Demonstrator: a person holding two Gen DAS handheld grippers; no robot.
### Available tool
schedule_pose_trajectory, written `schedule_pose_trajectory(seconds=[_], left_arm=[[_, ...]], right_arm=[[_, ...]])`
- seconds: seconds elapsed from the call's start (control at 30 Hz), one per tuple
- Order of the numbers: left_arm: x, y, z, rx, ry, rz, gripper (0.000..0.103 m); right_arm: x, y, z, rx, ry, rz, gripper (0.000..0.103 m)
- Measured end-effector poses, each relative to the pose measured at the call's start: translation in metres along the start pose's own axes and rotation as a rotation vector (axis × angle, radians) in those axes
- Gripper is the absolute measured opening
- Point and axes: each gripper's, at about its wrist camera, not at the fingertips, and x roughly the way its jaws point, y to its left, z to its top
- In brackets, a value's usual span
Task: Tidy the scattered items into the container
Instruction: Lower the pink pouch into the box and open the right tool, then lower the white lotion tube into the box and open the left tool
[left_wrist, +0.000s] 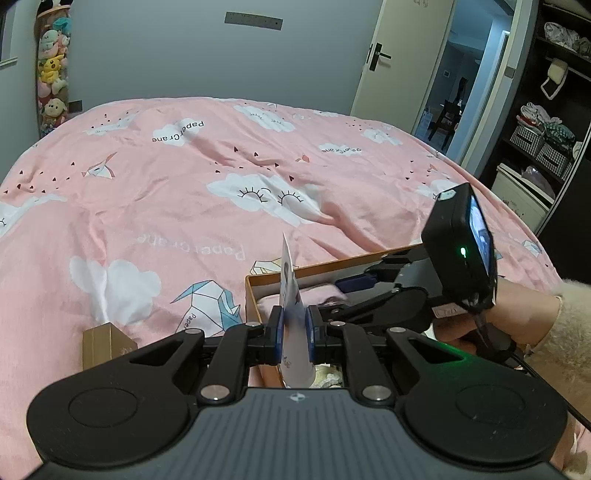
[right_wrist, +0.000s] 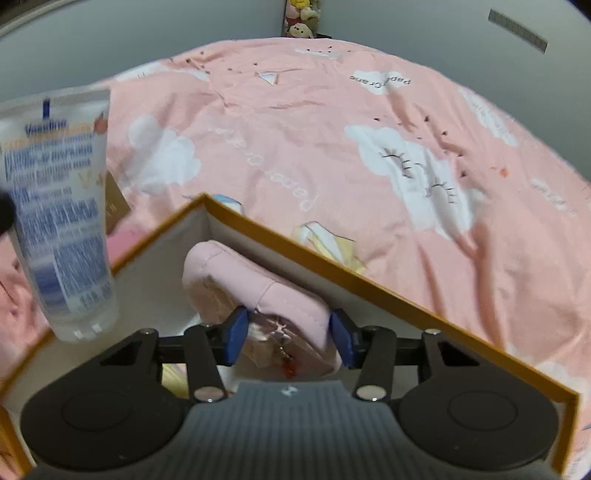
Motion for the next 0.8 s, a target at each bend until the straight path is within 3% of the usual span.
schedule_pose_trajectory(seconds=[0.17, 0.33, 0.57, 0.8], left_arm=[[0.0, 0.0, -0.001, -0.005, -0.006, 0.002, 0.014], [-0.001, 0.0, -0.001, -0.005, -0.013, -0.001, 0.014], [0.001, -0.004, 0.0, 0.008, -0.016, -0.008, 0.014], [0.003, -0.018, -0.003, 0.059, -0.023, -0.04, 0.014]], right_arm=[[0.003, 0.006, -0.003, 0.048, 0.051, -0.025, 0.051], [0.007, 0.004, -0.006, 0.068, 0.039, -0.03, 0.052], [-0.013, 0.012, -0.009, 0.002, 0.003, -0.08, 0.06], [-0.057, 0.011, -0.023, -0.014, -0.042, -0.095, 0.06]])
